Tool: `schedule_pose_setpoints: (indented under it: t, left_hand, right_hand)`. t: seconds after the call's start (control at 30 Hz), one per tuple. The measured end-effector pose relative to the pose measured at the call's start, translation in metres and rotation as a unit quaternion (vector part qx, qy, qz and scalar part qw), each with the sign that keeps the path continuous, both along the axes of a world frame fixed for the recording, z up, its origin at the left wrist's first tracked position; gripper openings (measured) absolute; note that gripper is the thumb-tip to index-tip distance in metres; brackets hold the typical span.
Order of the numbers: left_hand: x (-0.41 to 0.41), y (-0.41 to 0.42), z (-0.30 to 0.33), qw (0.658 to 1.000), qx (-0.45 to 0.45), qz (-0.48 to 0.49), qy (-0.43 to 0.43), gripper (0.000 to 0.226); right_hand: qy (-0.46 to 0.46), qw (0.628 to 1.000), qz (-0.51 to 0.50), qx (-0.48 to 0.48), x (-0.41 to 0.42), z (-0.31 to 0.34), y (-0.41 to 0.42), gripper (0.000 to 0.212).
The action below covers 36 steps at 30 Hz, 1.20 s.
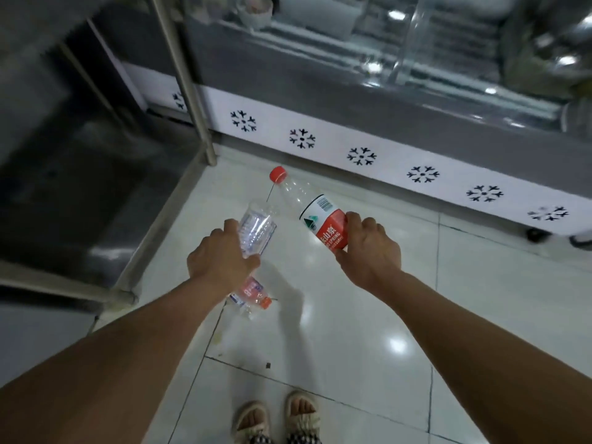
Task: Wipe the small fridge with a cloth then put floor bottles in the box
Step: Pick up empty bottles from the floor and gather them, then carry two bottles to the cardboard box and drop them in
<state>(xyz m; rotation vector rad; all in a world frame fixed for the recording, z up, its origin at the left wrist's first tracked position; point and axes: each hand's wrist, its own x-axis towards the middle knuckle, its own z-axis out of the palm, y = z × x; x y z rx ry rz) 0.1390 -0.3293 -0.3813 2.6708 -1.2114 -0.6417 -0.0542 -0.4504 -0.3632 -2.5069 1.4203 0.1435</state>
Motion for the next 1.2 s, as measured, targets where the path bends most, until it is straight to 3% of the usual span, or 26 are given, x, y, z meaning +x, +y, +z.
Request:
schedule_pose_setpoints:
  t: [0.23,0.53,0.77,1.2]
  left_hand:
    - [-0.032,0.008,0.142,0.997,-0.038,-0.063,-0.010,0.059]
    - [-0.100,-0.006,0.269,0.978,-0.081,-0.185,-0.058,0.056]
    - [-0.207,-0.015,0.339,0.944,-0.127,-0.289,-0.094,0.059]
    - [-0.476,0.036,0.402,0.889,-0.162,-0.414,-0.109,0.055]
  right_hand:
    - [-0.027,0.997,-0.073,-0.032,-0.046,0.155,0.027,0.061]
    - [-0.052,0.978,-0.180,-0.090,-0.150,0.284,0.065,0.055]
    - [-0.058,0.956,-0.253,-0.134,-0.264,0.334,0.101,0.058]
    - [-0.048,0.916,-0.365,-0.160,-0.533,0.375,0.216,0.060]
